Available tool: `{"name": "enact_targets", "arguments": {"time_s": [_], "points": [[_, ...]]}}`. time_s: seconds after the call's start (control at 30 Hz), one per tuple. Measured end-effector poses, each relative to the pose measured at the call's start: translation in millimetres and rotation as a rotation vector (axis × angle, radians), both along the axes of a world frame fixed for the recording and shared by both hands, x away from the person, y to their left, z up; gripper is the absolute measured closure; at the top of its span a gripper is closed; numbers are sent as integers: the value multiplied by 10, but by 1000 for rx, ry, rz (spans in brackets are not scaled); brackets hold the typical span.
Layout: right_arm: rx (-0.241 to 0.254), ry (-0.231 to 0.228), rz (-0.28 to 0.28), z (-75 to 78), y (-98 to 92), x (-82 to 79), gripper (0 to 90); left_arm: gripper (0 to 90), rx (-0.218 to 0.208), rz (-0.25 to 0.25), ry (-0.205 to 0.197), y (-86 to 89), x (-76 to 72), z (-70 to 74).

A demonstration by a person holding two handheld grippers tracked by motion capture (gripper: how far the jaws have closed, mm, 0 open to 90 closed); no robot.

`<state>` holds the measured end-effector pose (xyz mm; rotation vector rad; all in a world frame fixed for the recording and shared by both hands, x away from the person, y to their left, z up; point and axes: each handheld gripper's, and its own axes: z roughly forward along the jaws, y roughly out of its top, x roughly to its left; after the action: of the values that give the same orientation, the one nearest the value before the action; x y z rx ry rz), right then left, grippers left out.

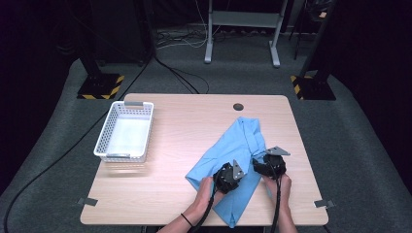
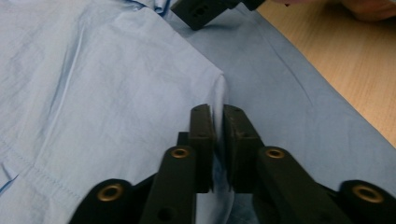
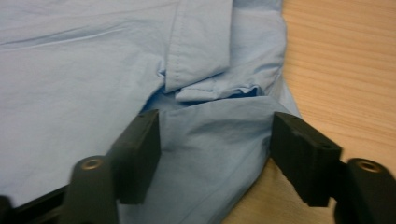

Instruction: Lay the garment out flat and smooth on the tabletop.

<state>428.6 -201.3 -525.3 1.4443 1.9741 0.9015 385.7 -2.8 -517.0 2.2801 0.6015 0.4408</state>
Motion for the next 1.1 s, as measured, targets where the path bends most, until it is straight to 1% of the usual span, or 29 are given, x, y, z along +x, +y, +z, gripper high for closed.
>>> {"name": "enact_targets", "arguments": {"time_s": [0.07,0.2,0.33,0.43,0.53,0.6,0.63,0.87,0.9,0.97,1.1], "points": [[-3,5,-14,-1,-1,5,264,864,-41,9,24,50,41,14],[3,13,-18,-3,-12,15,239,875,-79,34,35,144,117,71],[2,11,-19,-3,-9,14,236,878,-123,68,29,245,189,158],[-1,10,-21,-4,-7,15,230,878,-158,106,25,351,268,229],[-7,9,-22,-4,-3,12,227,879,-191,156,25,478,366,286],[-9,7,-23,-4,2,11,227,879,-206,188,29,580,447,316],[-10,6,-24,-4,3,11,227,879,-221,207,33,630,489,326],[-13,4,-24,-4,6,9,227,880,-287,341,40,1031,756,373],[-13,4,-24,-4,6,9,227,880,-294,359,41,1091,790,380],[-14,3,-24,-4,7,9,227,880,-303,400,30,1199,853,391],[-17,2,-23,-4,8,8,227,880,-319,479,34,1399,1002,386]]}}
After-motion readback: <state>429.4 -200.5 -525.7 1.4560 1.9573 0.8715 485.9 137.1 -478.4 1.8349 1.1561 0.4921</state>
